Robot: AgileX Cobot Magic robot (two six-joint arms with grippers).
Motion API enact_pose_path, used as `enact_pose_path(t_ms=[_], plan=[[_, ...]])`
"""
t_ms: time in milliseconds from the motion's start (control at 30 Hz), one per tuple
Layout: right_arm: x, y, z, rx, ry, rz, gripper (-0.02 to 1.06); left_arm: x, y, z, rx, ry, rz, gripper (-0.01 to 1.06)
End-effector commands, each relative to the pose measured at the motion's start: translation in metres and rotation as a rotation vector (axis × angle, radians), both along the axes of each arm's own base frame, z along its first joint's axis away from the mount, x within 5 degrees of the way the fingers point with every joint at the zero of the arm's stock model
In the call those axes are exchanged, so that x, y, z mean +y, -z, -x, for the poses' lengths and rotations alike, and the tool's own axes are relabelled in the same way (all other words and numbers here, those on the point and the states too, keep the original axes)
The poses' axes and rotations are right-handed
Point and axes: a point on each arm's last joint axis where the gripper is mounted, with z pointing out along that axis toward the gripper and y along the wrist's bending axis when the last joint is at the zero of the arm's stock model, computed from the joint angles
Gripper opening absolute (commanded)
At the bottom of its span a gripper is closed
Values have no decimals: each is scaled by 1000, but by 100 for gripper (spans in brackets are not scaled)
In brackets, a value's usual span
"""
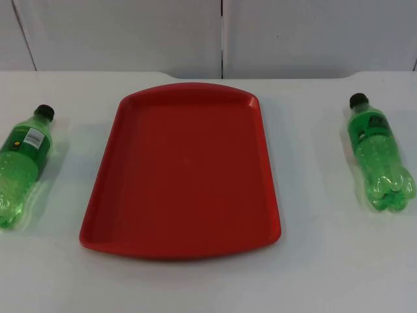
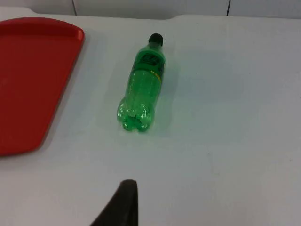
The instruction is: Place the bottle upright on the tray.
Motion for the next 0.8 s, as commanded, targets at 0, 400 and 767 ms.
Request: enact_pose_path(t_ms=[0, 400, 767], plan=[[-1, -13, 4, -79, 5, 6, 104, 1, 0, 0, -10, -1, 3, 105], [3, -76, -43, -73, 19, -24, 104, 0, -12, -14, 8, -1, 6, 105], [12, -117, -140, 102, 29, -21, 104, -3, -17, -42, 47, 5, 33, 105]])
